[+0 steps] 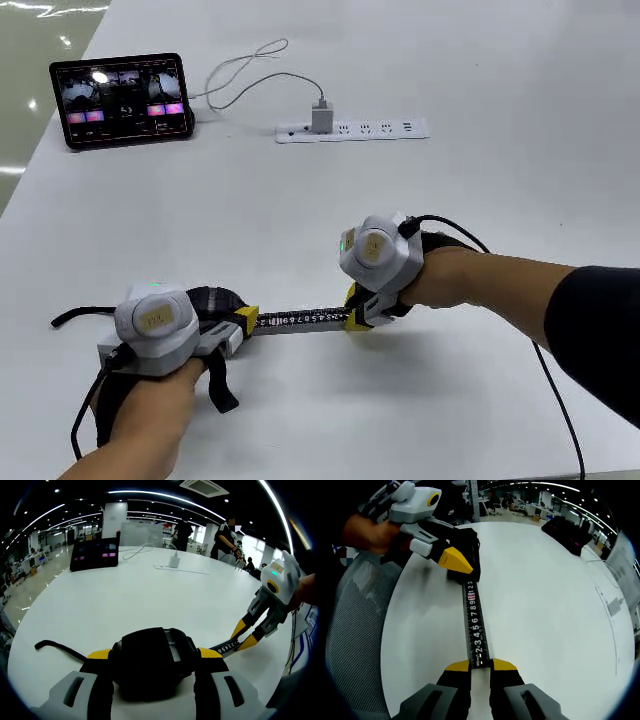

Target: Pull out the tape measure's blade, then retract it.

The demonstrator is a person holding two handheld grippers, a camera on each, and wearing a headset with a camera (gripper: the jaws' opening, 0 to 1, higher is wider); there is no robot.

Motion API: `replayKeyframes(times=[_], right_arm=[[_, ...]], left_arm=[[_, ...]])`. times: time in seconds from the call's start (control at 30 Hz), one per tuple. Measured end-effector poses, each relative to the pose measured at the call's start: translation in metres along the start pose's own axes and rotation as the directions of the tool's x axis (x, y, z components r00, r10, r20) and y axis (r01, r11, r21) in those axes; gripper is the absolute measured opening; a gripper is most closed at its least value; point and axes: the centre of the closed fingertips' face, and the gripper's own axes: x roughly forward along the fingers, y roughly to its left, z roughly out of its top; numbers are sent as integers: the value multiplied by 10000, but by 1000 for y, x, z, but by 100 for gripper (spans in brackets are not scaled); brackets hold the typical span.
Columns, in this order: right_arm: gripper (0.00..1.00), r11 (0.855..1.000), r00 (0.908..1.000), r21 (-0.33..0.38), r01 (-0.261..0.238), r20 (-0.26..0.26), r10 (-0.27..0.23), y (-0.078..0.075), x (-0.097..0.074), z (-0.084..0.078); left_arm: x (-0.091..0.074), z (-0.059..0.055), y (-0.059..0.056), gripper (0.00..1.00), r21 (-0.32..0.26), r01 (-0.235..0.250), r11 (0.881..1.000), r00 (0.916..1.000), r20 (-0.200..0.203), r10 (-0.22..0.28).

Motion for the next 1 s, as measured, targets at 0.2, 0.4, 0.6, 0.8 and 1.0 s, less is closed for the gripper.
replayKeyframes(times=[0.2,0.4,0.6,0.8,1.0], right_arm=[[9,10000,9998,42,16,-200,-16,0,1,2],[9,9996,9997,-269,79,-232,-85,1,2,4],[10,9997,9999,-248,81,-66,-83,1,3,6],[9,9996,10000,-279,56,-41,-58,2,5,8],[9,9995,10000,-302,-15,16,15,2,6,11]], left_arm=[[0,0,0,60,7,13,10000,10000,20,-13],[0,0,0,60,56,33,10000,10000,15,-33],[1,0,-1,61,94,20,10000,9999,-164,-19],[0,-1,-1,60,73,55,10000,9999,-87,-54],[0,-1,0,60,60,88,9999,9999,-68,-87]])
